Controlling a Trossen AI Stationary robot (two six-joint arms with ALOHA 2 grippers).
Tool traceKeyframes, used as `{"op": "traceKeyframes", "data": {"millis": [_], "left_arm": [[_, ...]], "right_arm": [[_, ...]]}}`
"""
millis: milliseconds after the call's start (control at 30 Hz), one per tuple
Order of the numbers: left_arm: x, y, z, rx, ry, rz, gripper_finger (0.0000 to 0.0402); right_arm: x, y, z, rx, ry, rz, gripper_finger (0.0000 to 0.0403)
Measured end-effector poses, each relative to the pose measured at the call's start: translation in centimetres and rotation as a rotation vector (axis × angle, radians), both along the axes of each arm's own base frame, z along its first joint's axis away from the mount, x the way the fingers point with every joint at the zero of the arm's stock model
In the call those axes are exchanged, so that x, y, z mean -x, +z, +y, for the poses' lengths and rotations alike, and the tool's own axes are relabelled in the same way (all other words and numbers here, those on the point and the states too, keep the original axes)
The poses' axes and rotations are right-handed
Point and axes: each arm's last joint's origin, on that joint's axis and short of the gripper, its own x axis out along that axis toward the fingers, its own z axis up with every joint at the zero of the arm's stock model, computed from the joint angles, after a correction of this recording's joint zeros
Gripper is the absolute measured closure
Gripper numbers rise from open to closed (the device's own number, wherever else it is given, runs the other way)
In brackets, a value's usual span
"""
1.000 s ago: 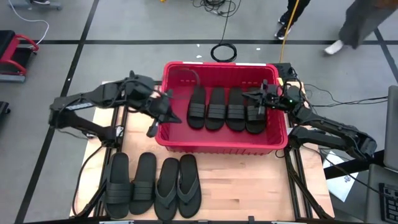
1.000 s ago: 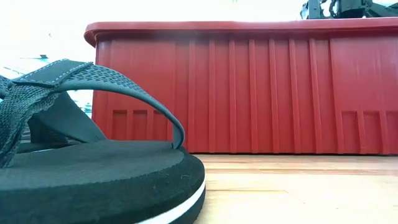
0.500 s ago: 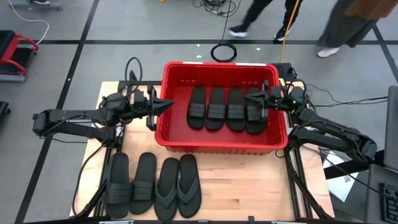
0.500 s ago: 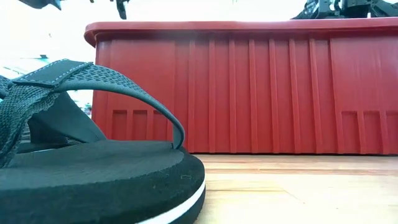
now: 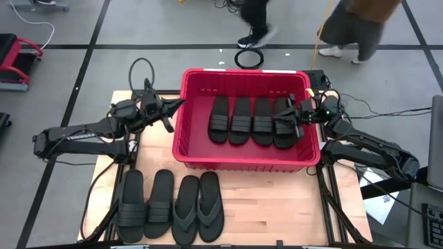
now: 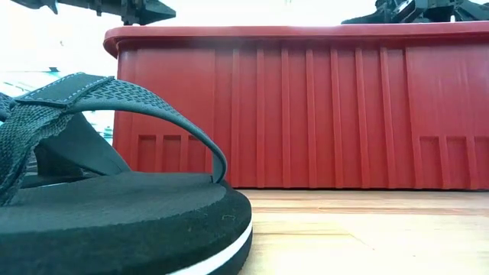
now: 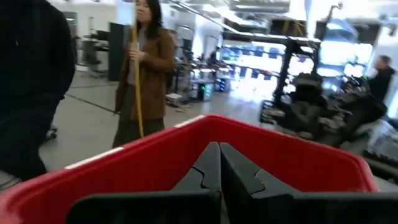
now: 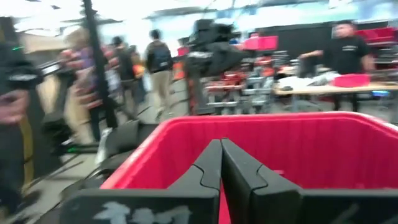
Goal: Pick and place slides into bin
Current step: Put the right flip flop into the bin
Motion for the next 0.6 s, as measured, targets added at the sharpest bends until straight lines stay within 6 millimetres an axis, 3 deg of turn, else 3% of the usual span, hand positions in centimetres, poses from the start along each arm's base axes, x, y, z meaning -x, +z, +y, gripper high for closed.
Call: {"op": "traceKeyframes", "data": {"millis": [133,333,600], "left_arm": [[0.4,0.2,0.2,0.002,0.018,-0.014,0.0401],[0.5,0.2,0.6,-0.01,0.044,-0.006,0.0398],[0.8,0.2,1.1,-0.024,0.078,-0.001,0.04]], "right_arm": [[-0.4,1.9,0.3,0.015,0.13,0.079,0.0403],[-1.6,6.9,1.6,0.105,0.239,0.179,0.0403],[-7.0,11.0,5.3,0.244,0.27,0.313,0.0391]]}}
